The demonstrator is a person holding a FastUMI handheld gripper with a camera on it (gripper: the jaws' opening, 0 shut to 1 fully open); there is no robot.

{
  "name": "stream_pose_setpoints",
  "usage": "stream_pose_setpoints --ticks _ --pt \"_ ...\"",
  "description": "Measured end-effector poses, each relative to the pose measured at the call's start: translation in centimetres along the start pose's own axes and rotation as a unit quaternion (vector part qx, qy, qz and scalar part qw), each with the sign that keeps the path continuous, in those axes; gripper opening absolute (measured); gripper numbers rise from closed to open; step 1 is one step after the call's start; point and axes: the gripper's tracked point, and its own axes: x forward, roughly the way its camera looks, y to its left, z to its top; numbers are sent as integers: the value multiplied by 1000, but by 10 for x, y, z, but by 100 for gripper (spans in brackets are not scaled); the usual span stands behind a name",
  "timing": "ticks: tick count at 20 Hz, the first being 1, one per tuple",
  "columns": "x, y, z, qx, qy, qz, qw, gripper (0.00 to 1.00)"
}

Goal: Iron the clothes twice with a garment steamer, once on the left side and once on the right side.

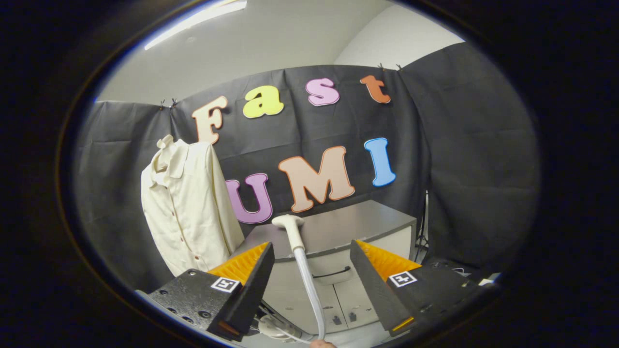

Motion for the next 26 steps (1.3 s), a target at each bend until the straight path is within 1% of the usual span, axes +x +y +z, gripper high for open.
stream_pose_setpoints --ticks 6,13,17,22,24,26 --pt "34 18 4 -12 34 28 999 97" --pt "92 49 15 -17 79 56 995 97" --pt "136 57 17 -31 112 53 992 97" --pt "190 67 11 -28 161 50 985 97" --pt "216 66 10 -34 169 43 984 97" --pt "242 58 2 -50 202 28 978 98"
